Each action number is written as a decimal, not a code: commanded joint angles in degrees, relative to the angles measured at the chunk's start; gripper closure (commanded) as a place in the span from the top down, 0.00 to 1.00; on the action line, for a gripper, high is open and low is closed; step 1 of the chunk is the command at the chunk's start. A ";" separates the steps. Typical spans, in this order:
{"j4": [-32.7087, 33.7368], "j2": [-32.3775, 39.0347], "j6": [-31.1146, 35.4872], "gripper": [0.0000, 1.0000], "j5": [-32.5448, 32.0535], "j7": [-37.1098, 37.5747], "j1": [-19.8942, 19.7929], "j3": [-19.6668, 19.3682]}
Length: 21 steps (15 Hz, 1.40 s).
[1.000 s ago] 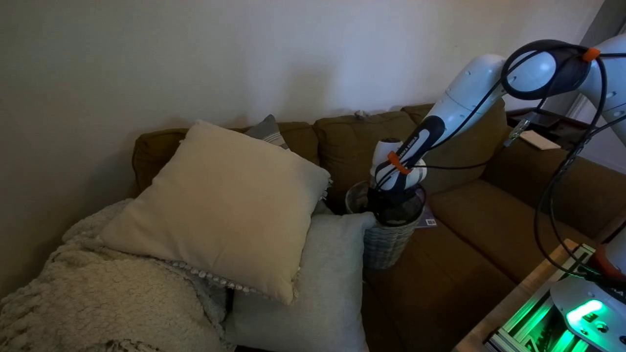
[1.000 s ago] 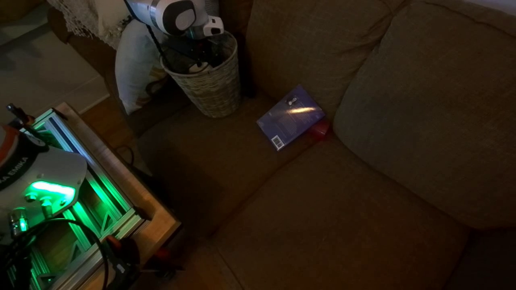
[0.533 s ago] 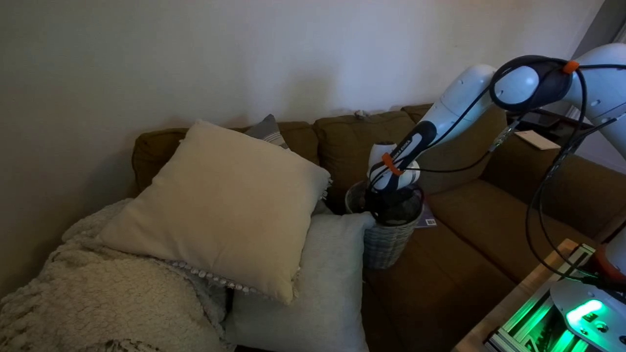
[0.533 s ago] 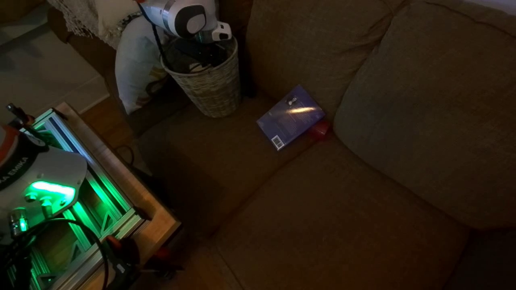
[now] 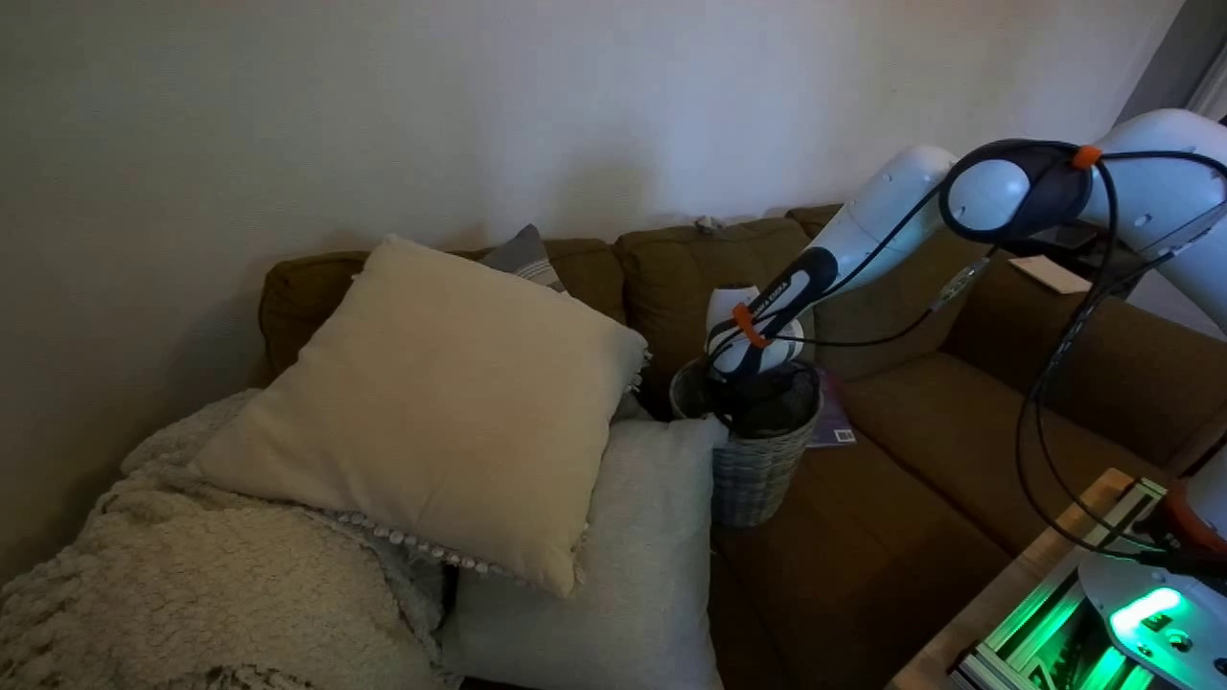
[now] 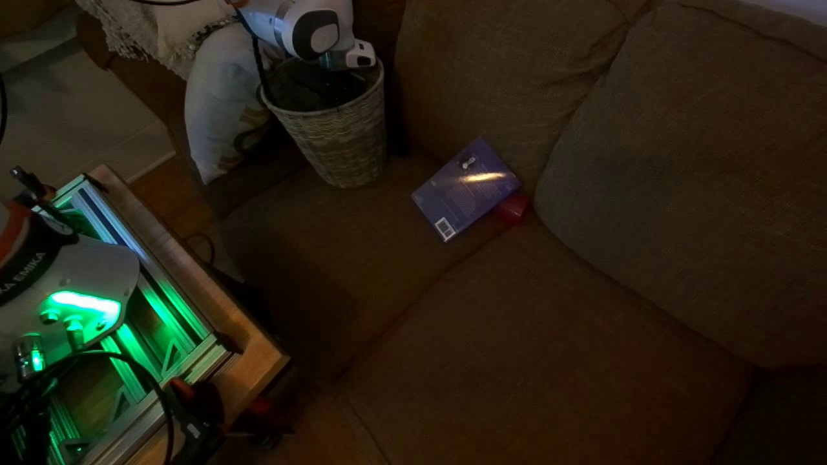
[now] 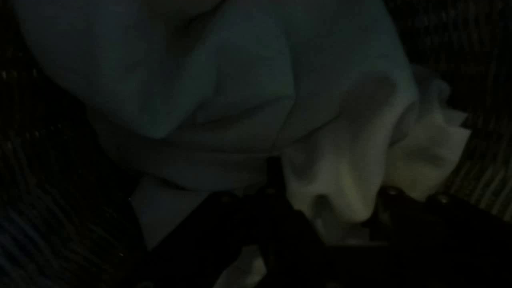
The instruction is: Move the towel from the basket to the backrest of the couch
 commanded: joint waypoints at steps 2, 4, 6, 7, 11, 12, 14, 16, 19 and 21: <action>0.49 0.94 -0.81 0.05 0.13 0.35 0.72 -0.49; -1.38 -0.31 0.60 0.00 0.17 0.64 0.85 -0.56; -4.67 -2.70 3.31 0.02 0.13 1.00 1.08 -0.61; -6.41 -3.96 4.91 0.02 0.11 1.12 1.20 -0.55; -18.36 -14.18 16.60 0.02 -0.73 4.25 4.62 -2.09; -21.07 -17.02 19.16 0.02 -1.05 5.72 6.23 -3.30; -25.56 -22.48 22.96 0.02 -1.86 8.14 9.79 -6.22; -29.42 -28.37 23.55 0.02 -2.89 11.06 14.41 -10.27; -34.61 -37.26 23.74 0.02 -6.09 19.05 23.35 -19.09; -37.08 -43.33 22.17 0.02 -8.62 24.42 27.16 -23.43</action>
